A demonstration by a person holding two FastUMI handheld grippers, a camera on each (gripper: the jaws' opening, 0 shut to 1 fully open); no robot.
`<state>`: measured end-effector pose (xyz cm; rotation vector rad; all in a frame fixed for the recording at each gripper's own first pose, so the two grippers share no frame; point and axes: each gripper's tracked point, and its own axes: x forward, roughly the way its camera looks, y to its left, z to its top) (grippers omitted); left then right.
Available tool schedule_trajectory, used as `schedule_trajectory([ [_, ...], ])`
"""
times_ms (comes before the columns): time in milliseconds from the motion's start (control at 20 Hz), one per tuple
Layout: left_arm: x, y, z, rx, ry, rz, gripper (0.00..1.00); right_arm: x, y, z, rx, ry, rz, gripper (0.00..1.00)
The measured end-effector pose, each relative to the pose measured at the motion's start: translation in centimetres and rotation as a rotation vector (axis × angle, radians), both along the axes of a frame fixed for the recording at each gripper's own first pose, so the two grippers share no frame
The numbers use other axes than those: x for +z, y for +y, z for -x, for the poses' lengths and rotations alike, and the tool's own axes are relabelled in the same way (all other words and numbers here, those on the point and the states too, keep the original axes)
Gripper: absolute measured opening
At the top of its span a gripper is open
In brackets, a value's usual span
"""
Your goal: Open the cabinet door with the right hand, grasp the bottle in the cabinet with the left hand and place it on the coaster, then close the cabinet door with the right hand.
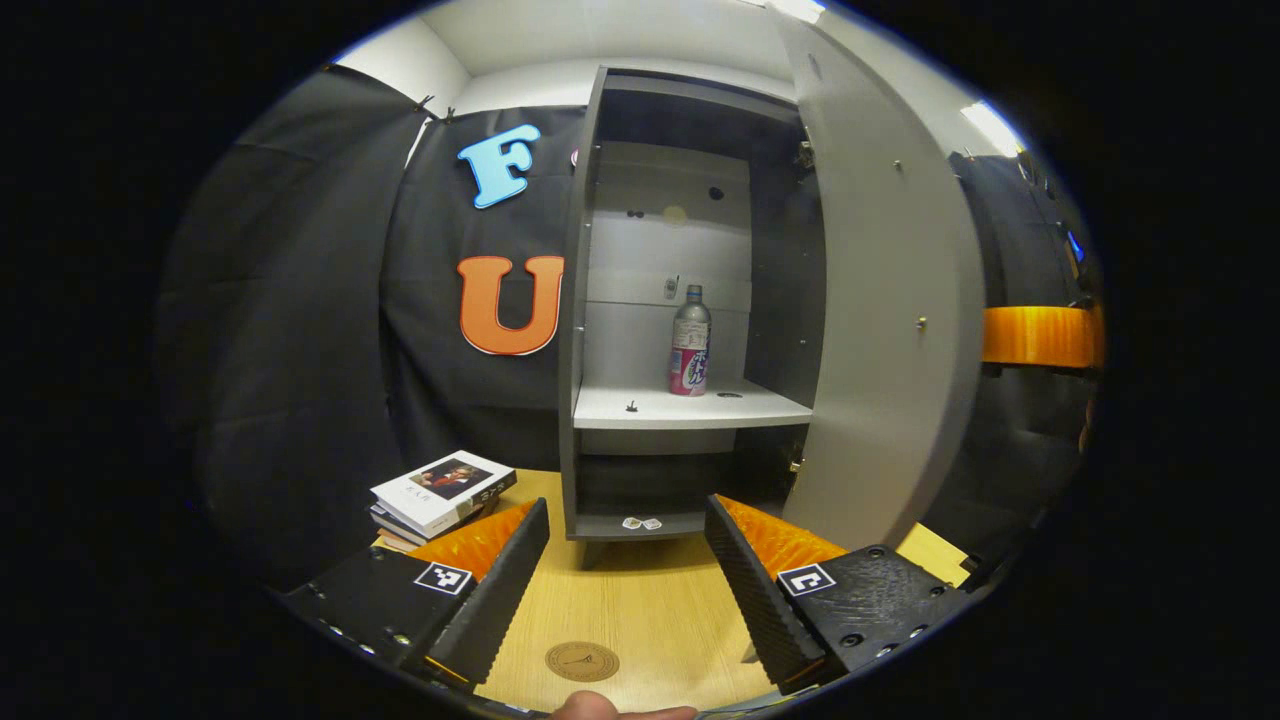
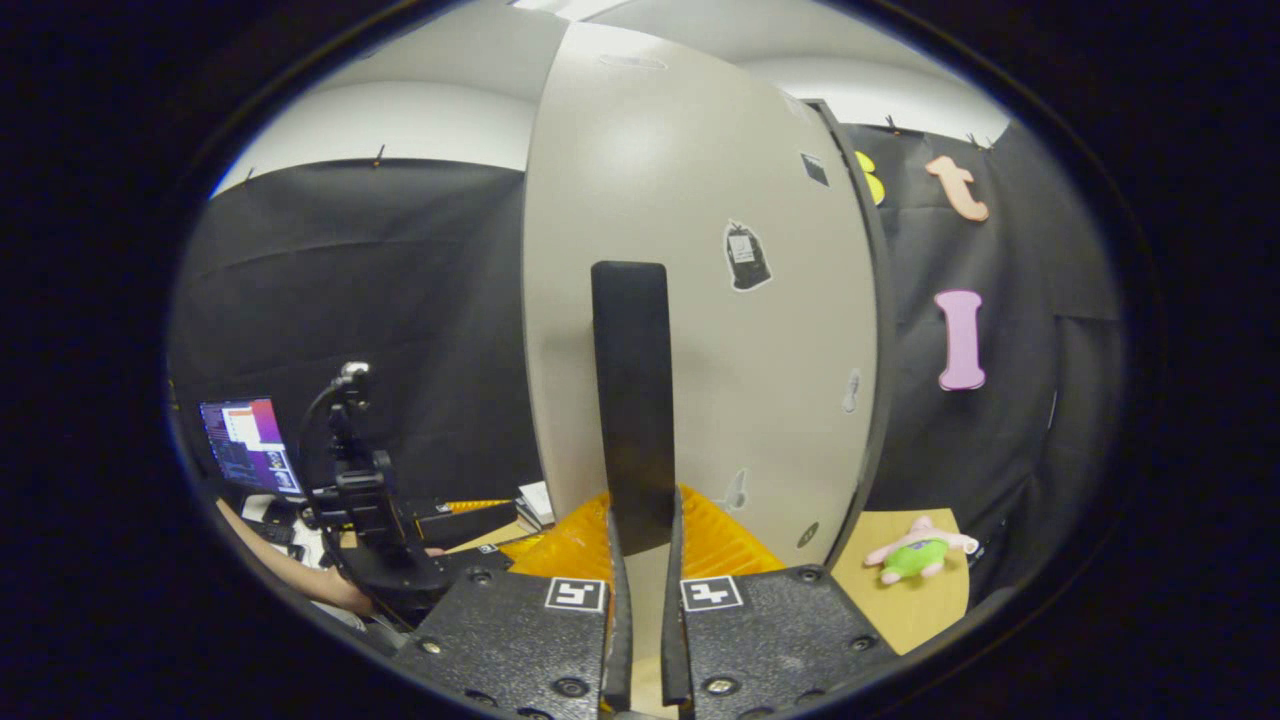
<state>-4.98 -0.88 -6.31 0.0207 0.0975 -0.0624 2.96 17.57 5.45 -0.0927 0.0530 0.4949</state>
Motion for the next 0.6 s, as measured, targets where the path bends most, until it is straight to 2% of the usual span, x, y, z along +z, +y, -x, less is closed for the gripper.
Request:
schedule_trajectory([
  [250, 0.5, -1.9, -3.5, -0.046, 0.0, 0.003, 0.95, -0.1, -0.9, 0.1, -0.059, 0.01, -0.004, 0.14],
  [350, -0.3, -3.2, -5.7, -0.085, 0.037, -0.004, 0.95, 0.1, -1.3, 0.2, -0.085, 0.009, -0.013, 0.14],
  [600, -0.2, -3.4, -12.6, -0.072, 0.051, -0.055, 0.95, 0.1, -1.9, 0.4, -0.182, 0.003, -0.036, 0.12],
])
